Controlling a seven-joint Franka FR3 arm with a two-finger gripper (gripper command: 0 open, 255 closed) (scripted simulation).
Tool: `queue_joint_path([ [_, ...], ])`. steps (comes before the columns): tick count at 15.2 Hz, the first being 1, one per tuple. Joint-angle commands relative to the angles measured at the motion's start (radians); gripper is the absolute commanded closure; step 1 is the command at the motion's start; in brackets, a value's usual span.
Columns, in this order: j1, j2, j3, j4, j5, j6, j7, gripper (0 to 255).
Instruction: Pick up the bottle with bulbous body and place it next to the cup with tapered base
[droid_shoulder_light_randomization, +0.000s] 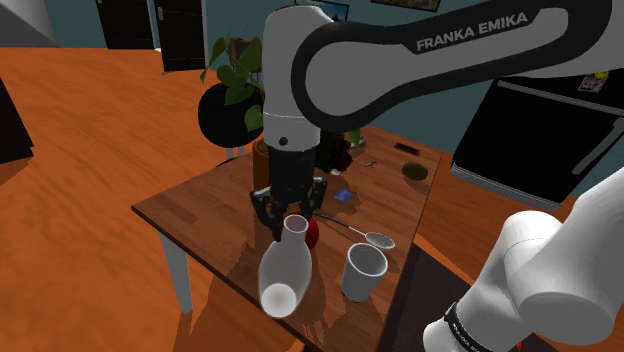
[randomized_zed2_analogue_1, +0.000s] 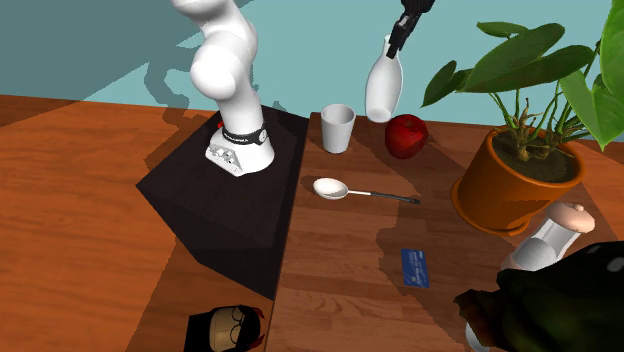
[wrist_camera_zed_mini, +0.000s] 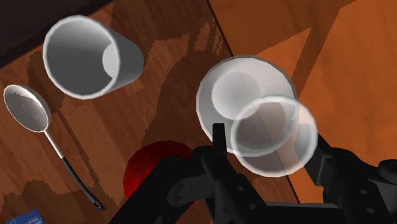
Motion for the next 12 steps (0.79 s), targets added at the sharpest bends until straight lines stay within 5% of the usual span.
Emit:
queue_joint_path([
  [1, 0.001, 0.007, 0.003, -0.021, 0.001, 0.029, -0.002, 255],
  [9, 0.001, 0.010, 0.003, -0.026, 0.001, 0.036, -0.002, 255],
  [10, 0.001, 0.010, 0.003, -0.026, 0.001, 0.036, -0.002, 0],
  [12, 0.001, 0.010, 0.003, -0.025, 0.001, 0.036, -0.002, 0],
])
